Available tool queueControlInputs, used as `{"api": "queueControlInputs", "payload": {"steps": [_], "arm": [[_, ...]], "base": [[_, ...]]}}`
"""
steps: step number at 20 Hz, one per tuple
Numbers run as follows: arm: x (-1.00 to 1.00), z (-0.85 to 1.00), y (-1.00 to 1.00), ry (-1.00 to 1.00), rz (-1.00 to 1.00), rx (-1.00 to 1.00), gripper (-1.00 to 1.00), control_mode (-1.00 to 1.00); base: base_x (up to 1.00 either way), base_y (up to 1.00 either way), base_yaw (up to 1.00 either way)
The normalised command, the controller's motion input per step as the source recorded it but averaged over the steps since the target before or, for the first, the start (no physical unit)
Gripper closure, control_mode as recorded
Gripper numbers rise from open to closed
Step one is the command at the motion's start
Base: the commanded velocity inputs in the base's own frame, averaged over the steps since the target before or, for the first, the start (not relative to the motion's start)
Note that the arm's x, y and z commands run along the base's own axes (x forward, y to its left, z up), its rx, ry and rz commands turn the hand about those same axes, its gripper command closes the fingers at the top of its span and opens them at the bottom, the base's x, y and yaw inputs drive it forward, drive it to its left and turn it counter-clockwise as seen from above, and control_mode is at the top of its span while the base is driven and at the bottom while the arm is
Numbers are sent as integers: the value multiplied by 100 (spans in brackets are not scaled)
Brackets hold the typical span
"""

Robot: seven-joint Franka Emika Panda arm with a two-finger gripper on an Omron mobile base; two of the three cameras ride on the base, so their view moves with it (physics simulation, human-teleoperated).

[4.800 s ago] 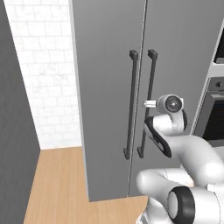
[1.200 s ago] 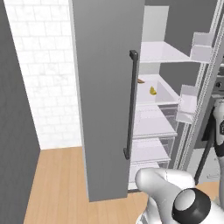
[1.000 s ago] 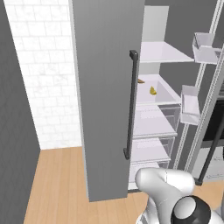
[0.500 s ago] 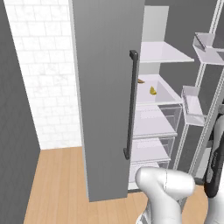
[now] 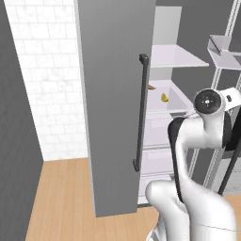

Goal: Grab a lemon wedge from the fridge and one ice cube from the ice bowl, and put them in the glass of lemonade.

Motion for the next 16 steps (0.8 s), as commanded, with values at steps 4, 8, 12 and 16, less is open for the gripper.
{"api": "queueControlInputs", "payload": {"steps": [4,8,12,16], "arm": [[80,-2,11,30,-8,-28,-100,-100],[81,-11,-15,9,-3,-14,-100,-100],[45,-16,-84,11,-4,0,-100,-100],[44,-28,-100,17,-7,0,-100,-100]], "base": [[0,0,0],[0,0,0],[0,0,0],[0,0,0]]}}
